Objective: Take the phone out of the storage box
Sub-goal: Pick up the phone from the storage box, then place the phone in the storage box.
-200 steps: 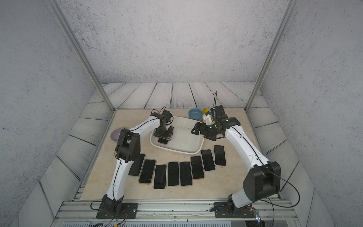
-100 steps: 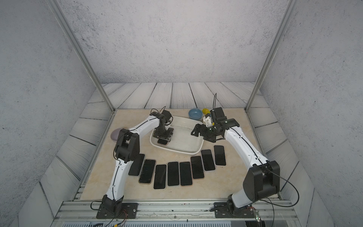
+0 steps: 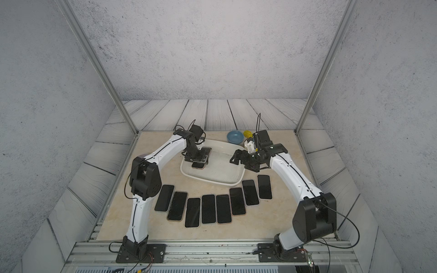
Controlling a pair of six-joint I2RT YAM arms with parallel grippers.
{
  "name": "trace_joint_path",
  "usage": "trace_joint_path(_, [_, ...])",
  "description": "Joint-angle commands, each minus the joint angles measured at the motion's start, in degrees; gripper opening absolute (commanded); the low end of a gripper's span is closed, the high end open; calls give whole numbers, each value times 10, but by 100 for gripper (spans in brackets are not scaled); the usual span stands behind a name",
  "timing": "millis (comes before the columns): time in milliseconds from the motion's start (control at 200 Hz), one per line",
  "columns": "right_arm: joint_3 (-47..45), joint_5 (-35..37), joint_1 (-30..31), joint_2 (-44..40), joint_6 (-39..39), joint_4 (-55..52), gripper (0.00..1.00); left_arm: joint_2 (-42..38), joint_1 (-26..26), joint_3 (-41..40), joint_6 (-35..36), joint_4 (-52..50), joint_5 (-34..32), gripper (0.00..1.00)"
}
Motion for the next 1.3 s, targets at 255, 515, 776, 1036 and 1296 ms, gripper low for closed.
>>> trace_joint_path(255, [1, -37, 2, 4, 13, 20, 96, -80, -2, -72, -25, 46, 41, 47])
trace_joint_path(515, [3, -31, 1, -14, -5, -11, 96, 25, -15, 4, -30, 48, 12, 46])
trace_joint_path(776, [-15, -11, 2, -50, -29, -47, 96, 98, -26, 36, -32, 51, -14, 46])
trace_joint_path(1036, [-24, -14, 1, -56, -31, -47, 96, 100, -28, 6, -38, 62, -28, 53])
trace_joint_path(1296, [-27, -18, 1, -54, -31, -44, 96, 100, -27, 9, -37, 58, -31, 72])
